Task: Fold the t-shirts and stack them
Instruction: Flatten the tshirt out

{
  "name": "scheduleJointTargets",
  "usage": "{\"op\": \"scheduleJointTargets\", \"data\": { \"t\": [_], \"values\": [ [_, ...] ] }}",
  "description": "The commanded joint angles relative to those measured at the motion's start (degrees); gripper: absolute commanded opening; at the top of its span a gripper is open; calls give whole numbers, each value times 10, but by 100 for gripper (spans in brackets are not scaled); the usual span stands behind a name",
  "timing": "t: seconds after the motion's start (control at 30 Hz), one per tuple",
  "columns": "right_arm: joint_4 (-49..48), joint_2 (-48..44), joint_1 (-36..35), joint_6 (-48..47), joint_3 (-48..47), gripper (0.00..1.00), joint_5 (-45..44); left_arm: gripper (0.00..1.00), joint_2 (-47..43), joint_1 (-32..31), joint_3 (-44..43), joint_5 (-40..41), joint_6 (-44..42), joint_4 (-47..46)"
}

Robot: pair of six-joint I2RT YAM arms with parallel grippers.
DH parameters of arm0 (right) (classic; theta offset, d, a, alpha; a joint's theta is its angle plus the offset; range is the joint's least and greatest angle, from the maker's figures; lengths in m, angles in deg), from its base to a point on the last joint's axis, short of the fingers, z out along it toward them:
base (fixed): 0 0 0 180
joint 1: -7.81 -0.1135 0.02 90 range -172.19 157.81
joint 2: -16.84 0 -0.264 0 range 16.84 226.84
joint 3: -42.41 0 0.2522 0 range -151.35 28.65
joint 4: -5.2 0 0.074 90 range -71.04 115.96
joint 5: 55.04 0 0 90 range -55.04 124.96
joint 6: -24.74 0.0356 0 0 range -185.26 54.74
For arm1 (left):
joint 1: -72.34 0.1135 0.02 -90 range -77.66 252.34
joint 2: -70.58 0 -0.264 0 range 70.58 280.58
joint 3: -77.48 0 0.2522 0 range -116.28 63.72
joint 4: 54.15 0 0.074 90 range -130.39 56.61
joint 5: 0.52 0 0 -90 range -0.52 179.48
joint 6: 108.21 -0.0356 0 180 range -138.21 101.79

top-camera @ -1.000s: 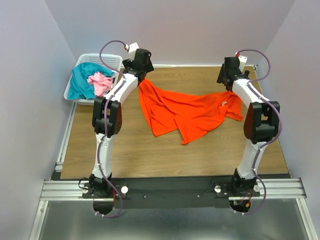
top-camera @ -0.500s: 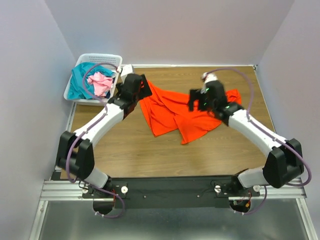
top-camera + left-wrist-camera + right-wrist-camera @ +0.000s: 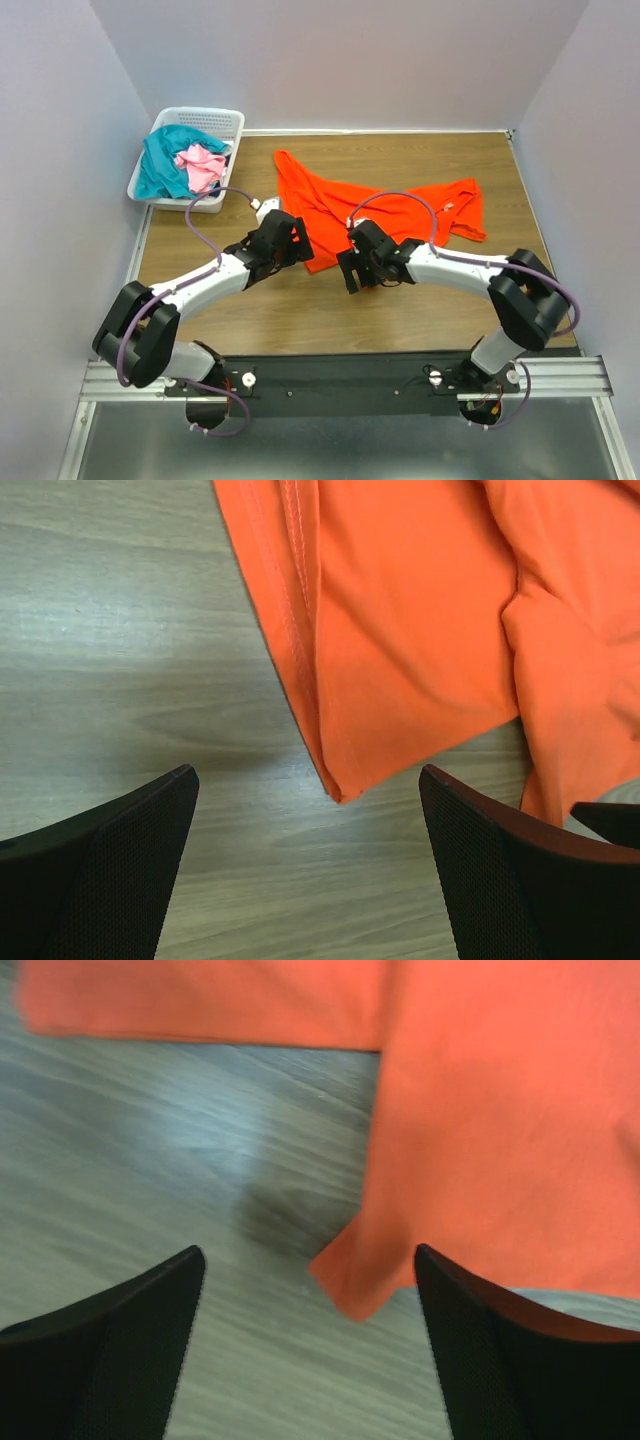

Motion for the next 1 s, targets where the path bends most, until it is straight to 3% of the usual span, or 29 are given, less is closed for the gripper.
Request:
{"op": "scheduleJointTargets", "data": {
  "t": [0.0,0.07,0.17,0.27,0.33,0.53,0.63,0.67,0.7,0.97],
  "values": [
    [19,45,-6,30,-6,86,-33,98,2,-3,1,-21,24,-26],
    [21,50,-7,36,-7,82,-42,98,9,-6,1,-22,24,-27],
    [29,47,-8,52,0,65,-81,98,16,-11,3,-23,28,-27],
    [40,41,-7,76,1,26,-136,98,21,-14,1,-24,28,-28],
    [47,34,-6,83,-5,16,-157,98,23,-14,2,-23,29,-28],
    [62,14,26,41,-108,9,-205,98,30,-15,1,-19,21,-33],
    [64,20,71,12,-179,9,-223,98,42,-15,6,-21,17,-45],
    [63,23,100,-4,-197,3,-233,98,50,-15,6,-28,13,-46],
    [63,29,114,-17,-216,3,-231,98,53,-15,6,-31,11,-46],
    [55,180,225,-134,-453,2,-207,98,81,-15,0,-39,-9,-47]
  ]
}}
